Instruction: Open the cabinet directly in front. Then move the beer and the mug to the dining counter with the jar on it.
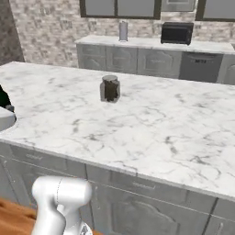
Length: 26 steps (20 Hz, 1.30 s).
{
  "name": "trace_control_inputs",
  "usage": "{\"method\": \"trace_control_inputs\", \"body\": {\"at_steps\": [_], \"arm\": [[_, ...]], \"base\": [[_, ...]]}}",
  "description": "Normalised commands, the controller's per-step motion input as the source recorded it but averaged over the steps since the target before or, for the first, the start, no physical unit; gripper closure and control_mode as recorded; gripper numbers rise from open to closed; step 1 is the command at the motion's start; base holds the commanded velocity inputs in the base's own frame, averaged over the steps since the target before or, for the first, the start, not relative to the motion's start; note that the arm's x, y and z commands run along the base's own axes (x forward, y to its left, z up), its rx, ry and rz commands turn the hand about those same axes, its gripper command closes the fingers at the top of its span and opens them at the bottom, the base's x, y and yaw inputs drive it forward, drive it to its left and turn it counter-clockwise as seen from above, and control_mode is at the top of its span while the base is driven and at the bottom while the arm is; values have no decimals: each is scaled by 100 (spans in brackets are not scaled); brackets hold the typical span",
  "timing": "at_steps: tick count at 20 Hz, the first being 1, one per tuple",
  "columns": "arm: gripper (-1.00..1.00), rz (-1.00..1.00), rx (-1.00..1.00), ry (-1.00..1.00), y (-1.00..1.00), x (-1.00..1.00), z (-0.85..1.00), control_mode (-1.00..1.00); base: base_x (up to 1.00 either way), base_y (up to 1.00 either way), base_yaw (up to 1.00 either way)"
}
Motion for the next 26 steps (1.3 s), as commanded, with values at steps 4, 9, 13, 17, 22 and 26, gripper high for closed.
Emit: {"method": "trace_control_inputs", "body": {"at_steps": [4, 9, 13, 17, 22, 26], "arm": [[100, 0, 0, 0, 0, 0, 0, 100], [100, 0, 0, 0, 0, 0, 0, 100], [100, 0, 0, 0, 0, 0, 0, 100], [100, 0, 0, 0, -5, 15, 0, -100], [100, 9, 1, 17, -22, 44, -11, -100], [100, 26, 1, 36, -32, 39, -38, -100]], "base": [[28, 100, -62], [3, 74, -30], [0, 0, 0], [4, 0, 0], [0, 0, 0], [0, 0, 0]]}}
